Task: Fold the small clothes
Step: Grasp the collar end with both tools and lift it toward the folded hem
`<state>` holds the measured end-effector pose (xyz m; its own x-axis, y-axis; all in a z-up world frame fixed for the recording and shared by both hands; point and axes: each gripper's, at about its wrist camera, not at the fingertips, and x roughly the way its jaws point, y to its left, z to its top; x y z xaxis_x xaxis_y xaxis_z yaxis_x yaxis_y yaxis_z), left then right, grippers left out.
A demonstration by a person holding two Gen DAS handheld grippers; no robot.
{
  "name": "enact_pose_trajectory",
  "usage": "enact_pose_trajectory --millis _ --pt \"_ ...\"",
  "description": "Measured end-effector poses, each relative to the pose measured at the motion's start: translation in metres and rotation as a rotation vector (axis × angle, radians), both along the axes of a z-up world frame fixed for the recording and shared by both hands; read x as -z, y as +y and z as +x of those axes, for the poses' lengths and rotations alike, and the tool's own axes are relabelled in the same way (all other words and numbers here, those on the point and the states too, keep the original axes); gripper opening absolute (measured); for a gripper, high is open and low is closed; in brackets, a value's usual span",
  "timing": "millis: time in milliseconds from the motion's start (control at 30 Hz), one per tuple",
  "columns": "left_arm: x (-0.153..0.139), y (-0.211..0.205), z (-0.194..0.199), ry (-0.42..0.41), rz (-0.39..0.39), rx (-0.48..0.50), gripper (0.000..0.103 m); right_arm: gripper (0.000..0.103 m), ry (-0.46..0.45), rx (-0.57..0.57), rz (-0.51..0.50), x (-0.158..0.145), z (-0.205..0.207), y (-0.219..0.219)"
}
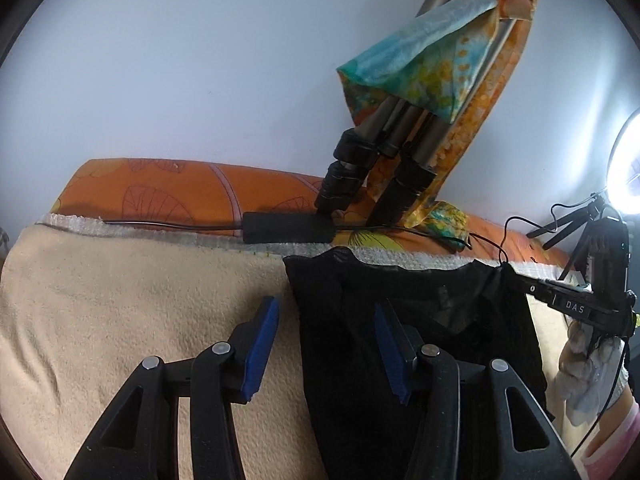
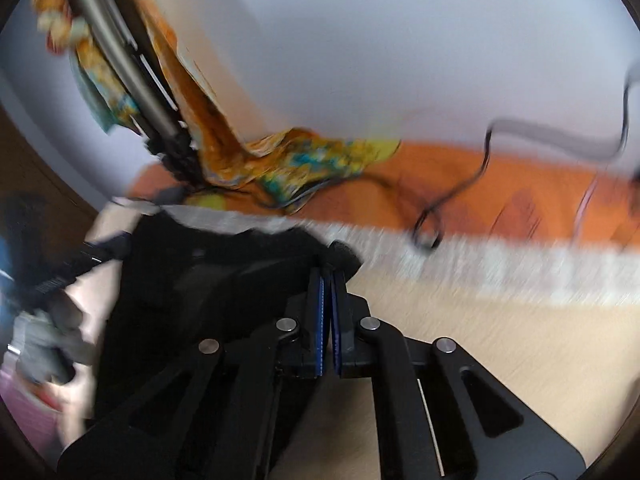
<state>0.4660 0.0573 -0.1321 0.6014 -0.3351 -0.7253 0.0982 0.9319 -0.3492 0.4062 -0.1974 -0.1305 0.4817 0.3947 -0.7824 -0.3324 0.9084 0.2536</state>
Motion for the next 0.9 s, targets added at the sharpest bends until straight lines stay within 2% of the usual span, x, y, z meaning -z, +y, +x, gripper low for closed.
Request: enact_pose_trajectory --millis 67,133,200,233,333,367,400,433,467,500,633,800,900 --pt "0.004 0.0 0.004 0.003 -0.007 0.003 0.051 0.005 -0.002 -0.003 0.019 -0.003 0.002 -0.003" --pt "0.007 -0.002 0.007 0.014 -0.009 0.011 0.051 0.012 0.02 0.005 0.08 -0.004 0.003 -0.01" --pt "0.009 -0.004 0.01 0.023 -0.007 0.017 0.051 0.044 0.033 0.028 0.132 -0.003 0.001 -0.02" --pt "0.01 -0.006 0.012 0.021 -0.005 0.022 0.051 0.046 0.028 0.039 0.145 -0.002 0.0 -0.023" --pt "0.01 -0.008 0.013 0.021 0.002 0.033 0.048 0.046 0.07 0.043 0.22 0.005 0.003 -0.027" --pt "0.01 -0.01 0.016 0.022 0.003 0.037 0.04 0.046 0.083 0.039 0.231 0.008 0.006 -0.024" --pt "0.011 -0.011 0.017 0.027 0.002 0.043 0.025 0.046 0.088 0.029 0.225 0.011 0.007 -0.019" --pt "0.012 -0.012 0.02 0.033 0.005 0.049 0.019 0.044 0.08 0.017 0.207 0.011 0.007 -0.014" --pt "0.013 -0.013 0.021 0.036 0.004 0.053 0.011 0.03 0.064 0.006 0.175 0.01 0.007 -0.008" --pt "0.014 -0.014 0.023 0.039 -0.008 0.062 0.007 0.007 0.065 -0.009 0.162 0.01 0.008 -0.002" --pt "0.006 -0.016 0.019 0.0 -0.018 0.07 0.004 0.007 0.043 -0.033 0.132 0.003 0.002 0.004" --pt "-0.017 -0.012 0.002 -0.044 -0.067 0.08 0.004 0.006 -0.03 -0.075 0.149 -0.023 -0.017 0.007" --pt "-0.036 -0.014 -0.016 -0.078 -0.068 0.113 0.004 0.006 -0.057 -0.083 0.161 -0.039 -0.03 0.005"
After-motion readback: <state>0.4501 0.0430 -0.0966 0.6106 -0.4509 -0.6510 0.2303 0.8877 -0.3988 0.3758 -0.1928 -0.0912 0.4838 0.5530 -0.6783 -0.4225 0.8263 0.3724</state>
